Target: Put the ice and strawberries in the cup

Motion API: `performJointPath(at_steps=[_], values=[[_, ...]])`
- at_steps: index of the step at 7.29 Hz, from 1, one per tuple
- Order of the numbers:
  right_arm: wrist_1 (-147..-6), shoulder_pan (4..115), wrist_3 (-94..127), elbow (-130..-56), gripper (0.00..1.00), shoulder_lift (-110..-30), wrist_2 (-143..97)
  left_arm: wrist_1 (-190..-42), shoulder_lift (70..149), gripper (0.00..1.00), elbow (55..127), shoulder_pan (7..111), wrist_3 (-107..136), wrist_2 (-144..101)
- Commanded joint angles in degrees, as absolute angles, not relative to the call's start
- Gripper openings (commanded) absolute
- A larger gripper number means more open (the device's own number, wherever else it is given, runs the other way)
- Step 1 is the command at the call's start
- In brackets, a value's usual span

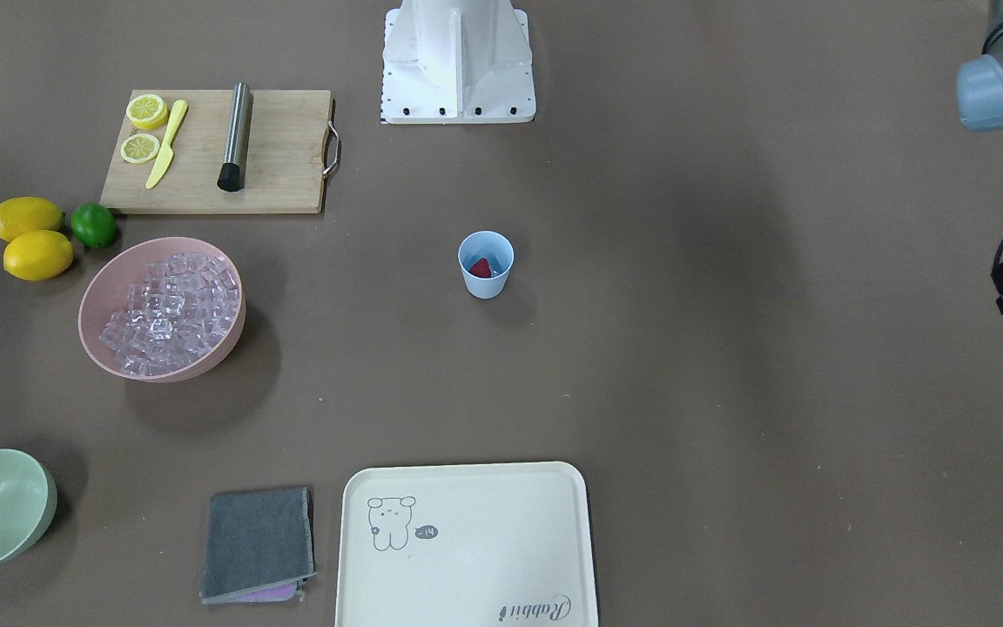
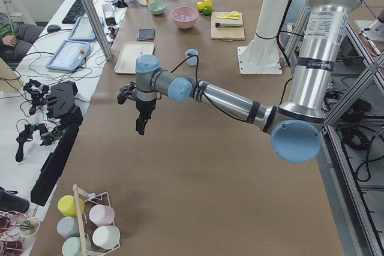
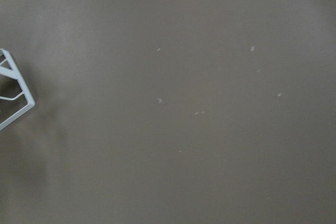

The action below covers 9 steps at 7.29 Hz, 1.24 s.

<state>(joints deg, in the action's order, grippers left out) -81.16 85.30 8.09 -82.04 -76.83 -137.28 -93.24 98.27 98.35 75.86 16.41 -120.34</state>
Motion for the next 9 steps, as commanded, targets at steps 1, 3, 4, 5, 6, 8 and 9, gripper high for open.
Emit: performJointPath(at_steps=[1,3,4,5,6,8,9], values=[[-81.12,94.62,2.47,-77.53,0.99,-79.26,-136.76,-93.34,94.06,0.98,97.82,78.92,15.03,-125.22],[-80.86,96.85,2.81,-78.92,0.99,-81.38,-135.18,-93.6,92.73,0.98,97.56,80.23,15.03,-125.6],[-80.86,96.86,3.07,-78.93,0.99,-81.3,-135.09,-94.3,90.72,0.98,97.65,81.11,14.94,-125.68],[-80.86,96.86,3.16,-78.93,0.99,-81.3,-135.0,-94.31,89.22,0.98,97.65,83.56,14.94,-126.38],[-80.86,96.77,3.34,-78.93,0.99,-81.04,-135.0,-94.31,88.51,0.98,96.6,85.67,14.85,-130.3],[-80.51,96.86,3.34,-79.01,0.99,-81.3,-135.0,-94.57,88.07,0.98,94.49,87.63,10.74,-131.75],[-80.42,96.86,3.43,-79.1,0.99,-81.47,-135.0,-94.83,88.07,0.98,94.22,87.63,10.81,-131.75]])
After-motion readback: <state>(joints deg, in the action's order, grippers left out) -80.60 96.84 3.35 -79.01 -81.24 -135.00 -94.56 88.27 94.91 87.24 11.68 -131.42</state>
